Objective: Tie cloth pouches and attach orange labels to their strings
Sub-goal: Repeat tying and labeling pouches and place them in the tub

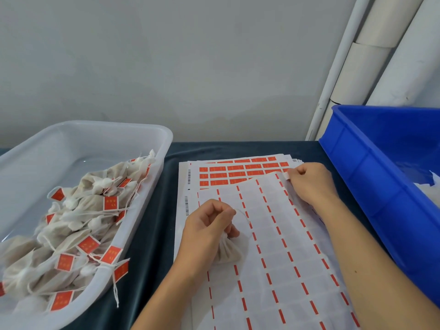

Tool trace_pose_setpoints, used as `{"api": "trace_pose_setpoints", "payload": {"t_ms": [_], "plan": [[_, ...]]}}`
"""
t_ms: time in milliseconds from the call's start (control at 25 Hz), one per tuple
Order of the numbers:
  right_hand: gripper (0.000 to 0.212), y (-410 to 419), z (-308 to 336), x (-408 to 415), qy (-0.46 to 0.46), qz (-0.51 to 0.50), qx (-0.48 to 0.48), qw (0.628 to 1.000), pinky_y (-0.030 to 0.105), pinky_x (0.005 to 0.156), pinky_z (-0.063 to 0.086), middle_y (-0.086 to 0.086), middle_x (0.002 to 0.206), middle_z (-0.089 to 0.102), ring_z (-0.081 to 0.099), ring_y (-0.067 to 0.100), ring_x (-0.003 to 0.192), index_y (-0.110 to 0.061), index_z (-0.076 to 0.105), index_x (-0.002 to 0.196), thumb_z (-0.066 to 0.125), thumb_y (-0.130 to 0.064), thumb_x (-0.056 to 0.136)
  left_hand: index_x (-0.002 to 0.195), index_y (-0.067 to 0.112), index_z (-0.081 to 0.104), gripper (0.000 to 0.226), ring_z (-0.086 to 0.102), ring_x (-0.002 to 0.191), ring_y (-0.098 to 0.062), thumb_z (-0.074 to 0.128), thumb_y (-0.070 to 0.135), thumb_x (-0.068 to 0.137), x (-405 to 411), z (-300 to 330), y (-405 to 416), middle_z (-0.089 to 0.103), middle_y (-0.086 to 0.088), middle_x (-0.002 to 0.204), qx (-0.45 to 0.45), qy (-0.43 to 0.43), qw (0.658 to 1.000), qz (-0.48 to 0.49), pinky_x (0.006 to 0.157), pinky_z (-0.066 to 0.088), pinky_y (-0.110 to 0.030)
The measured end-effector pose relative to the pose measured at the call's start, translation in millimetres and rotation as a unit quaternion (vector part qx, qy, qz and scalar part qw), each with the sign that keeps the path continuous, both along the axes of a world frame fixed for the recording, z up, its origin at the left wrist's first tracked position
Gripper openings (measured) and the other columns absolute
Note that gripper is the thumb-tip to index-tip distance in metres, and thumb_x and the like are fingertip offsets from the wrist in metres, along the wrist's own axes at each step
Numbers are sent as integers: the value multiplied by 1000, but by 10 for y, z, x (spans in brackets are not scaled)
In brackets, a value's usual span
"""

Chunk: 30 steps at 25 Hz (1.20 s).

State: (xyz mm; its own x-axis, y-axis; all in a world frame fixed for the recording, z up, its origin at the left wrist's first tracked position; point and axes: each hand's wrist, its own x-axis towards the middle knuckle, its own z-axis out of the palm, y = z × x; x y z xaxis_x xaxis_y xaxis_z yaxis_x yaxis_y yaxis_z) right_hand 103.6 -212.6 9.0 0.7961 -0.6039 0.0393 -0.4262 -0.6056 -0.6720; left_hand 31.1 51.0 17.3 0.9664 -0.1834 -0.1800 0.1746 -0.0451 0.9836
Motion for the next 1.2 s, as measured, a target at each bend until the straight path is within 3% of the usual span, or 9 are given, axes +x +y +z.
{"api": "trace_pose_setpoints", "payload": {"t_ms": [120, 240, 440, 560, 720, 1000, 1200], "plan": [[29, -93, 50, -21, -15, 3, 2, 1000, 23, 57, 43, 0, 83, 67, 64, 16, 71, -21, 64, 78, 57, -30, 104, 83, 25, 73, 22, 75, 73, -22, 65, 24, 103, 7, 0, 9, 72, -1, 77, -8, 2, 1000, 4, 73, 63, -28], [26, -241, 137, -60, -61, -20, 23, 998, 28, 59, 55, -3, 87, 64, 68, 18, 71, -23, 60, 81, 52, -28, 105, 80, 25, 73, 25, 73, 69, -20, 64, 23, 103, 15, -2, 17, 71, -1, 76, -18, 1, 1000, 9, 80, 66, -40], [12, -283, 303, -175, -187, -95, 111, 971, 19, 41, 52, 4, 91, 67, 68, 17, 73, -18, 58, 107, 49, -25, 107, 83, 20, 73, 23, 70, 64, -20, 63, 21, 104, 36, -5, 4, 67, -2, 72, -45, 14, 998, 41, 84, 66, -50], [9, -8, 385, -395, -221, -27, 153, 963, 22, 48, 57, -5, 75, 70, 73, 13, 70, -25, 60, 101, 53, -29, 106, 83, 20, 72, 26, 68, 63, -20, 60, 22, 105, 33, 4, -1, 65, -3, 71, -62, 18, 997, 51, 86, 65, -53], [6, 525, 314, -772, -195, 96, 224, 950, 22, 59, 60, -16, 86, 73, 74, 5, 78, -32, 69, 97, 64, -30, 100, 80, 21, 71, 29, 66, 64, -21, 59, 24, 106, 19, 22, 6, 63, -5, 70, -85, 21, 994, 62, 90, 61, -56], [37, 1083, 202, -1020, -191, 202, 303, 911, 20, 67, 60, -9, 91, 75, 75, 12, 87, -42, 61, 119, 75, -22, 91, 84, 16, 70, 24, 63, 60, -19, 60, 21, 105, 11, 44, -8, 62, -3, 66, -80, -26, 993, 84, 77, 63, -39], [18, 1076, 168, -1149, -231, 202, 343, 888, 22, 73, 60, -5, 95, 77, 74, 16, 90, -36, 73, 102, 72, -22, 91, 81, 26, 72, 25, 61, 58, -11, 63, 22, 104, -22, 23, -38, 66, 2, 67, -35, -71, 995, 66, 72, 64, -30]]}}
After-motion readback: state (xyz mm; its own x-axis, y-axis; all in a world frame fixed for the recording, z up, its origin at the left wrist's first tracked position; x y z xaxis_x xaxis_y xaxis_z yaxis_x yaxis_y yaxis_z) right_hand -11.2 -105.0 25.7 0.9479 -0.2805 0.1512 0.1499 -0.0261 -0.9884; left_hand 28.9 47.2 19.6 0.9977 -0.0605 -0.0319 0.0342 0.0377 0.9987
